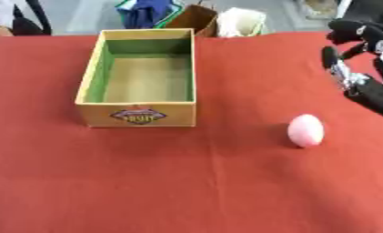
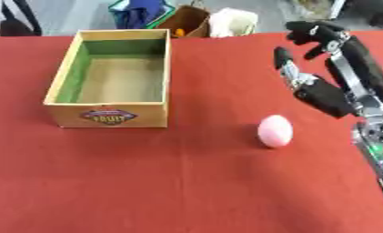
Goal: Pick up objects on the table and place them in the box.
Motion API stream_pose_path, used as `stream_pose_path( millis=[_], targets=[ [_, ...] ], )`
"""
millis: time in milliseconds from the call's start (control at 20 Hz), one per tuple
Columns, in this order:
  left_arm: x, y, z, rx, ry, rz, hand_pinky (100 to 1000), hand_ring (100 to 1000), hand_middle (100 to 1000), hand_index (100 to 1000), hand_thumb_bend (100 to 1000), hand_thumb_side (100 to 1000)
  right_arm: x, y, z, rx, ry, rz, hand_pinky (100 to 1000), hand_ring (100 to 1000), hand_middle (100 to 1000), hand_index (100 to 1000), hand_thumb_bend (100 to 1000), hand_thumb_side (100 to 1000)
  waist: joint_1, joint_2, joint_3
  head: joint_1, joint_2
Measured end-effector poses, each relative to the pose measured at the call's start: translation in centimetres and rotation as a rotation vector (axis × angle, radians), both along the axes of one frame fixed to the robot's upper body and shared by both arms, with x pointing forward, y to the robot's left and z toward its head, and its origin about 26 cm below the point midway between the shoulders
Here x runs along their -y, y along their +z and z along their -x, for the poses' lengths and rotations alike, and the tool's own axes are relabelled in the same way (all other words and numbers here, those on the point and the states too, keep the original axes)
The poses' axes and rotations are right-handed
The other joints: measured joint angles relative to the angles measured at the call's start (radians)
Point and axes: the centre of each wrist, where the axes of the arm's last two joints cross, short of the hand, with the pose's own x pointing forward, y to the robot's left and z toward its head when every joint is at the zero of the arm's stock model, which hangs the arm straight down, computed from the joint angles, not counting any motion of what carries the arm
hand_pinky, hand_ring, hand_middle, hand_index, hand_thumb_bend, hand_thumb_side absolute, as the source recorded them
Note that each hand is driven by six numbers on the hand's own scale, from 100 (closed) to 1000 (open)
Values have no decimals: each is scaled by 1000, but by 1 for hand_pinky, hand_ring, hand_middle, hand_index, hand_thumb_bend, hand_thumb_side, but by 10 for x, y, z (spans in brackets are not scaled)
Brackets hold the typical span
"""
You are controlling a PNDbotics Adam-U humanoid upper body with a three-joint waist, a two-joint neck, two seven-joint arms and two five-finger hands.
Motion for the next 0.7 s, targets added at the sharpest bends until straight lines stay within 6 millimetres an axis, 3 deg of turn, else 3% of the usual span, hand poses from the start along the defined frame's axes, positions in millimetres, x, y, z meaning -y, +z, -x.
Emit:
stream_pose_path(
  millis=[200,350,550,700],
  targets=[
    [0,0,0,-1,0,-2,554,518,441,596,100,654,3,11,1,-89,-21,111,675,808,756,920,458,688,-3,0,0,-2,0],
    [0,0,0,-1,0,-2,554,518,441,596,100,653,4,18,1,-156,-26,177,689,816,745,834,503,622,-5,-1,4,-2,0],
    [0,0,0,-3,0,-2,554,518,441,596,100,654,3,22,1,-243,-10,275,709,833,761,881,517,573,-6,-2,5,-2,0],
    [0,0,0,-4,0,-3,553,518,441,596,100,653,2,25,1,-310,2,342,720,840,724,919,505,551,-6,-3,5,-4,0]
  ],
)
